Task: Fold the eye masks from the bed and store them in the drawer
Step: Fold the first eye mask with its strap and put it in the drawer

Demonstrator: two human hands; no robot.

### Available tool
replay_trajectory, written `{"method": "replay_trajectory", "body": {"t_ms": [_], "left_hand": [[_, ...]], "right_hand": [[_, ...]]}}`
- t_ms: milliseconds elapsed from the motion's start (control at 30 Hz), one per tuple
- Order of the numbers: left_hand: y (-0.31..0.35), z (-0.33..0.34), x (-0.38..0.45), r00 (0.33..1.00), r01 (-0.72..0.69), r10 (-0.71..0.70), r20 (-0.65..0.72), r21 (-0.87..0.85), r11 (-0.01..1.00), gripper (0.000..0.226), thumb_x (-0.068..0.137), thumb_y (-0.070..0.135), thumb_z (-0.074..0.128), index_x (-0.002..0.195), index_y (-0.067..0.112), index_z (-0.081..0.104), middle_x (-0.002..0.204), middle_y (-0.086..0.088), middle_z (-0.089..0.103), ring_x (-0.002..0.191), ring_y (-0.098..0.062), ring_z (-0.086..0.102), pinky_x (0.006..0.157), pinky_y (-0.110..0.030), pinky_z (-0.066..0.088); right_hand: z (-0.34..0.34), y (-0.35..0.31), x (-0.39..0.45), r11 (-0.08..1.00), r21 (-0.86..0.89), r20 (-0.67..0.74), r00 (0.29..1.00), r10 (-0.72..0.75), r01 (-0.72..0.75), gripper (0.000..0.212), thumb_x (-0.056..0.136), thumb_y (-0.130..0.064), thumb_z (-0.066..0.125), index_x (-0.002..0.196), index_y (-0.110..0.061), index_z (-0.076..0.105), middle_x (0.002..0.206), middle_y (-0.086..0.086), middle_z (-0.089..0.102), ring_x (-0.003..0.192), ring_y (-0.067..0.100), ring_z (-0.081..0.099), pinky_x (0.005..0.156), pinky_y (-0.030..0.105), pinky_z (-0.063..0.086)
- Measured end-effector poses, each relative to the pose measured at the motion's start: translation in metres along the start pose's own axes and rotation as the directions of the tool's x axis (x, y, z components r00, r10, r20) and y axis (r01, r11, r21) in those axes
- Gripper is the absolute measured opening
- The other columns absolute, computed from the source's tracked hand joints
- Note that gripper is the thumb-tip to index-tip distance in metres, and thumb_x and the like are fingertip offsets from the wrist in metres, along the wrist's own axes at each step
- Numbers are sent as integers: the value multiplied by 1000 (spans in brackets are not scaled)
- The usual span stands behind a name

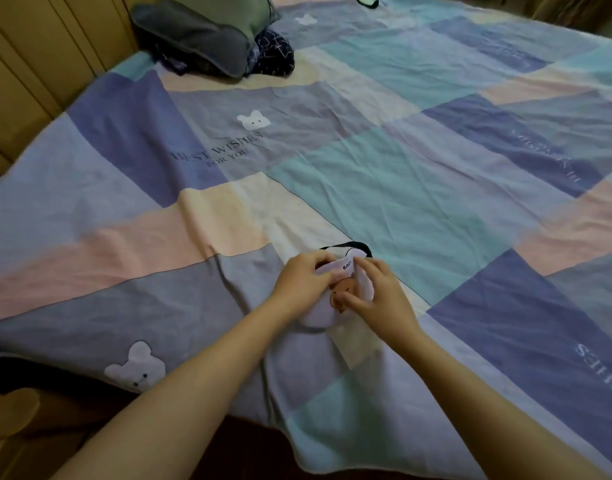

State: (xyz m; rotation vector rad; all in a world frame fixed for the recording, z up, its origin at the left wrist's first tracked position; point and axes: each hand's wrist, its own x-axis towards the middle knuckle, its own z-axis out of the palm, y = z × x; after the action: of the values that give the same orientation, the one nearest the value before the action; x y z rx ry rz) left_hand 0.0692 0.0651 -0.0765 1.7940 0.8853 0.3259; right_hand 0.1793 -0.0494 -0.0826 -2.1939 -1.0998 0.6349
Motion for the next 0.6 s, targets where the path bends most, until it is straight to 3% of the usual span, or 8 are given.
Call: {"method": "replay_trajectory", "body": {"t_ms": [67,100,200,300,333,400,500,600], "left_hand": [[12,-2,1,999,-51,53,11,-100,994,13,83,32,69,86,19,71,80,7,72,76,-7,64,75,-30,49],[17,-3,2,998,-64,65,0,-134,989,13,81,33,71,84,20,72,79,6,72,75,-6,64,75,-29,50],[25,-5,9,989,-101,85,-119,-137,985,20,70,43,77,80,25,74,79,9,71,82,-5,64,80,-33,52],[31,-11,10,967,-113,98,-236,-54,992,38,61,51,80,94,36,68,101,17,64,105,-3,48,91,-23,41],[31,-15,10,976,-87,68,-205,-86,993,52,58,52,80,104,37,63,109,18,61,109,-1,47,93,-20,38],[29,-27,10,1000,7,-11,-18,-206,979,68,57,47,82,118,30,58,115,13,63,110,-3,55,93,-20,43],[24,-41,7,965,124,-78,249,-177,976,37,68,26,84,101,20,70,98,-1,73,88,-12,67,79,-30,54],[23,-41,3,975,152,-118,188,-176,973,20,74,19,80,93,16,72,94,-9,74,83,-19,69,81,-40,55]], "right_hand": [[-9,-7,2,982,189,-25,1000,-19,23,48,78,-19,74,120,-34,57,115,-22,56,107,-13,50,87,5,34],[-13,-12,3,967,252,-16,1000,-24,27,42,78,-14,73,111,-39,61,106,-24,61,100,-14,54,83,4,35],[-19,-25,6,896,443,5,999,-33,27,27,83,0,64,98,-22,69,86,1,70,81,8,65,76,22,49],[-24,-40,5,792,609,-20,1000,-24,31,27,88,6,56,90,-18,69,78,11,65,70,11,61,65,23,54],[-26,-43,5,773,634,-22,1000,-19,29,27,89,6,56,88,-18,69,77,11,64,68,10,60,63,21,54],[-30,-45,6,752,659,-6,1000,-27,24,20,88,2,60,87,-16,69,75,10,64,66,10,59,62,21,53],[-33,-44,9,764,645,-6,1000,6,-1,14,85,-3,66,86,-16,72,73,7,71,68,15,64,65,23,55],[-29,-41,8,699,711,-27,990,139,-79,13,81,-16,72,93,-10,72,76,1,74,71,12,70,63,24,55]]}}
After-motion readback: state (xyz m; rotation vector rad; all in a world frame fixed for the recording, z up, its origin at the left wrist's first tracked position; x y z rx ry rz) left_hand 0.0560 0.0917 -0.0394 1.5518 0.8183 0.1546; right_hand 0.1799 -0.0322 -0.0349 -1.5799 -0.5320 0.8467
